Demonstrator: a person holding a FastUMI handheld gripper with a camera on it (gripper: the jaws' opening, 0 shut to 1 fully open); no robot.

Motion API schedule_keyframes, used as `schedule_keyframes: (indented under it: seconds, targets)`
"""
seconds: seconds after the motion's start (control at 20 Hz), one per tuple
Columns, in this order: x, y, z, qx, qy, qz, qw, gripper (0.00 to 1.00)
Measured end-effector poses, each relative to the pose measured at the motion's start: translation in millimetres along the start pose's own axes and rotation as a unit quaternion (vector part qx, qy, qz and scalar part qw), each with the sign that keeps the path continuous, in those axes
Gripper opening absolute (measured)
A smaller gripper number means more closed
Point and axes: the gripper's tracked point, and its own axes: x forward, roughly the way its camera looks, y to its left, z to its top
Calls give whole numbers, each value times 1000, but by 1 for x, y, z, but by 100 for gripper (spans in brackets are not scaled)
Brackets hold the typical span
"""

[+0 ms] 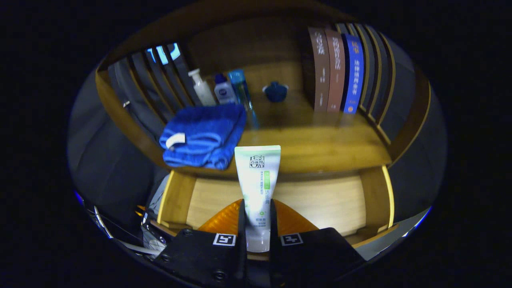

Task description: Pull open the drawer, take out the items inside it, and place them on the countertop above the cabinet.

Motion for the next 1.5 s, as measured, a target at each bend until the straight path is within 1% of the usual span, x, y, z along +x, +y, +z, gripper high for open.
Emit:
schedule_keyframes:
  seconds: [0.15,0.3,0.5,0.7,0.75,0.9,0.95,1.15,1.25,1.3,1.5]
  targets:
    - [21,-9,42,-2,-19,-26,999,25]
    - [55,-11,68,-3,-12,-34,999,25]
    - [99,-20,79,-11,21,-60,998,26]
    - [130,-29,72,-17,61,-76,995,26]
    - [134,-29,68,-16,71,-74,995,26]
    - [138,-39,72,0,72,-72,995,35]
    - [136,-39,73,7,69,-72,995,42]
    - [118,-41,75,19,54,-59,997,96]
    - [98,-28,70,29,27,-37,999,99]
    - [85,-24,69,33,6,-27,999,99]
    - [18,-11,42,25,-83,6,996,100]
